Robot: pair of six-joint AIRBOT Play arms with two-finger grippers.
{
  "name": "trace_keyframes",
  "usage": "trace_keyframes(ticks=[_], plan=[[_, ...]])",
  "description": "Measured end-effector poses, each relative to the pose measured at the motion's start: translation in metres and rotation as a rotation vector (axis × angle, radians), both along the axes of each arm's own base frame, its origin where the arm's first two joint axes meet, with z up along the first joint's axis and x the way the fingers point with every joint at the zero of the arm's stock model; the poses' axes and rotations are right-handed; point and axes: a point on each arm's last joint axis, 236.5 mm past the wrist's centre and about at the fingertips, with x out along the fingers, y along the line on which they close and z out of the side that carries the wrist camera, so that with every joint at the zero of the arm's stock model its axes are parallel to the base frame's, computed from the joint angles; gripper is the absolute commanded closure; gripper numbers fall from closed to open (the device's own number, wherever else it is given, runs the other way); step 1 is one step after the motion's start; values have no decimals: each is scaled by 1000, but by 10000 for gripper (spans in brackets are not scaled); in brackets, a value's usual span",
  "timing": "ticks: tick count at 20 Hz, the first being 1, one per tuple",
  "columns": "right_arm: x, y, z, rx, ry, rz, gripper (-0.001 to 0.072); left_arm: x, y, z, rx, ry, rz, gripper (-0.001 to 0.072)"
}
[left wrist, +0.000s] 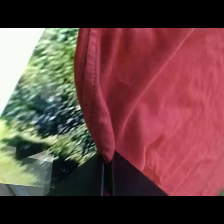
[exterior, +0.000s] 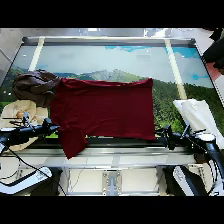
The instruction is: Fold the shirts.
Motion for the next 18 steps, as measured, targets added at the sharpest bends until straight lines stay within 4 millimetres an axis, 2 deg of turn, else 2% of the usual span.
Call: trace_keyframes(ticks=[4, 6, 11, 14, 15, 17, 18], plan=[[-29, 5, -9, 14, 123, 56, 304, 0, -1, 1, -5, -2, 1, 691], [-34, 2, -14, -3, 155, 57, 305, 1, -1, 1, -8, -3, 1, 691], [-21, -16, -29, -82, 148, -12, 306, 1, -1, 1, -8, -3, 1, 691], [-16, -6, -35, -59, 163, -5, 306, 1, -1, 1, -8, -3, 1, 691], [-15, -1, -37, -52, 166, 1, 362, 1, -1, 1, -8, -3, 1, 691], [-9, 5, -41, -59, 147, 16, 616, 1, -1, 1, -8, -3, 1, 691], [-5, 6, -43, -69, 131, 20, 661, 1, -1, 1, -8, -3, 1, 691]])
